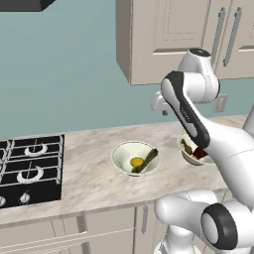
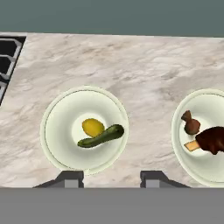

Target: Place the bowl with the squash and lemon on the top shelf of the fridge. Place the bowl with the steak and chicken drumstick on the second highest shelf of the fridge.

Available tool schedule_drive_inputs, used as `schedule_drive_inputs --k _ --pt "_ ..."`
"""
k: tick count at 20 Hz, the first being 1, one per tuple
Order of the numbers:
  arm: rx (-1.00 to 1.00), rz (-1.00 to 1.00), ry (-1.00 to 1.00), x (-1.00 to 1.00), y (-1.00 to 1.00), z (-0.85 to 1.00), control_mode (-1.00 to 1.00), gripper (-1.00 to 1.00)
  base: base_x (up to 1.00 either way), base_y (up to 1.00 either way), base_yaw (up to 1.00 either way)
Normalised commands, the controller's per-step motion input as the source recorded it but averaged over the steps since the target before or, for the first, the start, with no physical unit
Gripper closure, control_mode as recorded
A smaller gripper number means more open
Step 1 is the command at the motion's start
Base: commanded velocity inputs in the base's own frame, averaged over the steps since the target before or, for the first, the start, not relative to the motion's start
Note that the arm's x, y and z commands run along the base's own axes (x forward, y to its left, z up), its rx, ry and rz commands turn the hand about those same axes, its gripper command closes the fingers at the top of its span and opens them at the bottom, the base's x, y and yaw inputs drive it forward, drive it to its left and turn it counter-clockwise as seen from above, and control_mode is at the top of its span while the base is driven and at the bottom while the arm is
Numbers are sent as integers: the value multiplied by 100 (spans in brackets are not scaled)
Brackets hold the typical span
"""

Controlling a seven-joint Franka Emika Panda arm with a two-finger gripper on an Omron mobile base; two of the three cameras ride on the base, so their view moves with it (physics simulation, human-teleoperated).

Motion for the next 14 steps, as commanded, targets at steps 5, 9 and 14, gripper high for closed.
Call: schedule_drive_inputs --k 5,9,14 --pt "-9 8 2 -18 33 -22 -100 -100 0 0 0" --pt "-16 21 0 -28 99 -84 -100 -100 0 0 0" --pt "-21 23 36 -12 98 -89 -100 -100 0 0 0"
